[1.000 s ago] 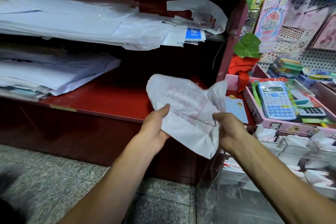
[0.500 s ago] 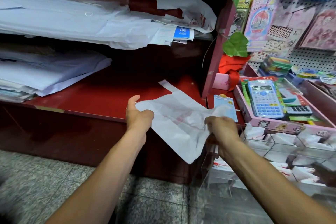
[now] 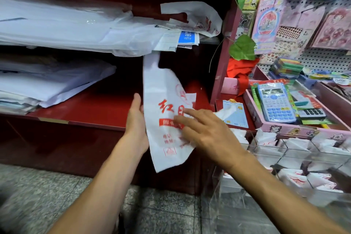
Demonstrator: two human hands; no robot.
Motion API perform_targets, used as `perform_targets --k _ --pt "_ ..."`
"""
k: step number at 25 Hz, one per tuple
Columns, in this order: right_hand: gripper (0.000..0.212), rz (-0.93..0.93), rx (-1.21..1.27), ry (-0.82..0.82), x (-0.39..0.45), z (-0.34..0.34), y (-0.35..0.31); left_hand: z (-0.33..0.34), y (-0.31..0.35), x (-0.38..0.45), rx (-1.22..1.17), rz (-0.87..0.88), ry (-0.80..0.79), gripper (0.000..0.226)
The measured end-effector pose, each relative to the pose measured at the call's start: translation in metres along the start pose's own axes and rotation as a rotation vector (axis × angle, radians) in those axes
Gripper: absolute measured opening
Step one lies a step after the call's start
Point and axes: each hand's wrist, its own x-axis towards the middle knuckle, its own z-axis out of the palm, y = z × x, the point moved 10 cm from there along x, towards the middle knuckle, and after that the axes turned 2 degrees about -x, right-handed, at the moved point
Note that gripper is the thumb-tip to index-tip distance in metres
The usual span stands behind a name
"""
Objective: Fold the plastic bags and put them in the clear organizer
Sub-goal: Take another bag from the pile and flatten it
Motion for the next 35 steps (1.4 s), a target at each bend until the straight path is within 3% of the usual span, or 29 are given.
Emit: perform_targets --k 2,5,7,10,12,15,19,22,26,31,35 --pt "0.011 0.009 -0.029 -0.099 -0.008 0.019 -0.003 -0.005 0.011 -0.002 0.160 0.054 -0.028 0.052" --pt "0.017 0.034 -0.032 -0.240 -0.020 0.044 -0.010 -0.027 0.020 -0.006 0.548 0.178 0.184 0.018" --pt "0.017 0.079 -0.034 -0.296 -0.023 0.056 -0.015 -0.038 0.020 -0.004 0.655 0.213 0.286 0.028" --pt "0.018 0.232 -0.072 -0.349 -0.021 0.065 -0.005 -0.046 0.026 -0.001 0.663 0.277 0.322 0.068" --pt "0.022 0.341 -0.088 -0.438 -0.024 0.074 0.006 -0.046 0.036 0.002 0.913 0.362 0.345 0.076" --pt "0.029 0.556 0.016 -0.570 -0.037 0.090 0.025 -0.029 0.033 0.010 1.430 0.472 0.252 0.044" --pt "0.047 0.617 0.168 -0.641 -0.044 0.110 0.030 -0.017 0.017 0.009 1.556 0.474 0.024 0.041" --pt "0.055 0.594 0.226 -0.669 -0.038 0.119 0.026 -0.030 0.033 0.019 1.532 0.511 0.082 0.033" --pt "0.055 0.621 0.268 -0.617 -0.036 0.115 0.031 -0.053 0.063 0.053 1.217 0.426 0.203 0.035" --pt "0.057 0.587 0.263 -0.597 -0.036 0.115 0.031 -0.035 0.077 0.110 0.979 0.315 0.161 0.043" --pt "0.058 0.560 0.270 -0.594 -0.034 0.119 0.035 -0.018 0.093 0.141 0.799 0.447 0.078 0.047"
